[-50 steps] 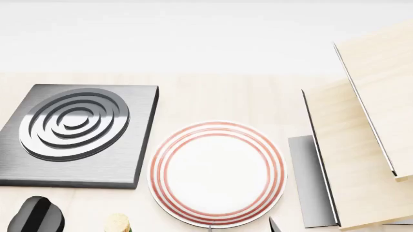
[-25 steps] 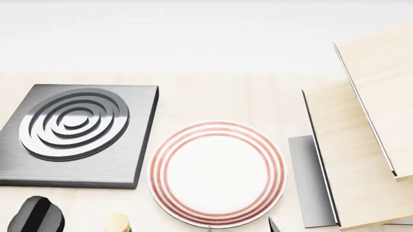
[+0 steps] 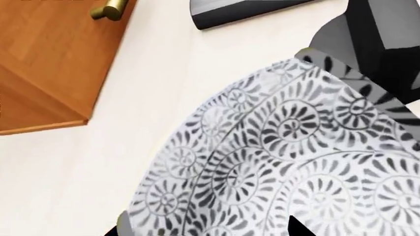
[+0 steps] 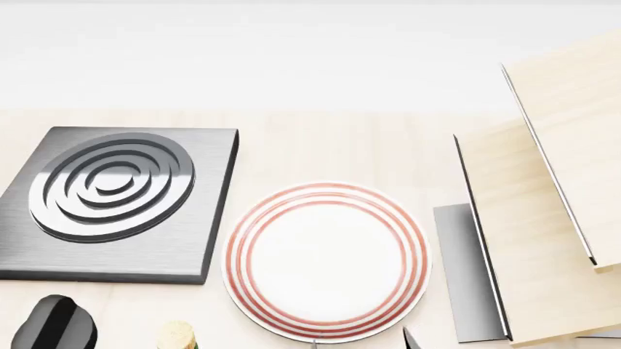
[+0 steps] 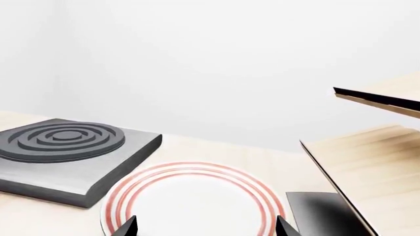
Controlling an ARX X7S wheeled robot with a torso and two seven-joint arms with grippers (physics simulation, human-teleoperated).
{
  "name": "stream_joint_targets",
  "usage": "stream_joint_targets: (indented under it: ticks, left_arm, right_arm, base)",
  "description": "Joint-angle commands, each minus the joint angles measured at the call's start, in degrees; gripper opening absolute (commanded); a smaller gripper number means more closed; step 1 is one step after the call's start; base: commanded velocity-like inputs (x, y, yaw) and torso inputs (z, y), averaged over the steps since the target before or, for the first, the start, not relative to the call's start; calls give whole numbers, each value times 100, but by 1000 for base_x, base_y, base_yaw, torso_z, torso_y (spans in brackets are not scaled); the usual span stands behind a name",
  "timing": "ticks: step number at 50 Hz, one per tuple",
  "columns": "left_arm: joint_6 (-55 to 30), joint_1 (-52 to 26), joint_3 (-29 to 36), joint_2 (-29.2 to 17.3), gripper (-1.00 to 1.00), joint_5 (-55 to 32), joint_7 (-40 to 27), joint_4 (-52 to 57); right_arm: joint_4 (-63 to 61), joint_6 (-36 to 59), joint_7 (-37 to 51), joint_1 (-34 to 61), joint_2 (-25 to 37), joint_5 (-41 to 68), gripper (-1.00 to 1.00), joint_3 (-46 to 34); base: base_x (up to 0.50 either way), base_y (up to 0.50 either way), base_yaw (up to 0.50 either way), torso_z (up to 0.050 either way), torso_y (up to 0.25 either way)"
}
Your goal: Pick up the akita bowl and put it on the plate.
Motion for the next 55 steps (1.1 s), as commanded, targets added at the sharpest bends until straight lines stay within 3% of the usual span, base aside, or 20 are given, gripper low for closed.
stream_joint_targets:
  ticks: [1, 20, 38, 43, 55]
  left_arm:
    - [53, -19, 287, -16, -100, 140, 0, -187]
    - [374, -107, 807, -24, -100, 538, 2, -511]
    - [636, -90, -765, 290, -100, 108, -474, 237]
    - [1077, -73, -902, 400, -100, 321, -579, 405]
    - [1145, -311, -1130, 586, -100, 225, -816, 640]
  right_arm:
    - [18, -19, 2, 1, 5, 17, 100, -15]
    - [47, -81, 21, -12, 17, 44, 100, -21]
    - [78, -118, 27, -9, 28, 79, 100, -30]
    - [68, -108, 26, -8, 34, 85, 100, -41]
    - [54, -112, 34, -4, 54, 100, 100, -46]
  base:
    - [0, 0, 0, 0, 0]
    - [9, 0, -6, -4, 0]
    - [5, 0, -5, -3, 0]
    - [0, 0, 0, 0, 0]
    - [1, 0, 0, 0, 0]
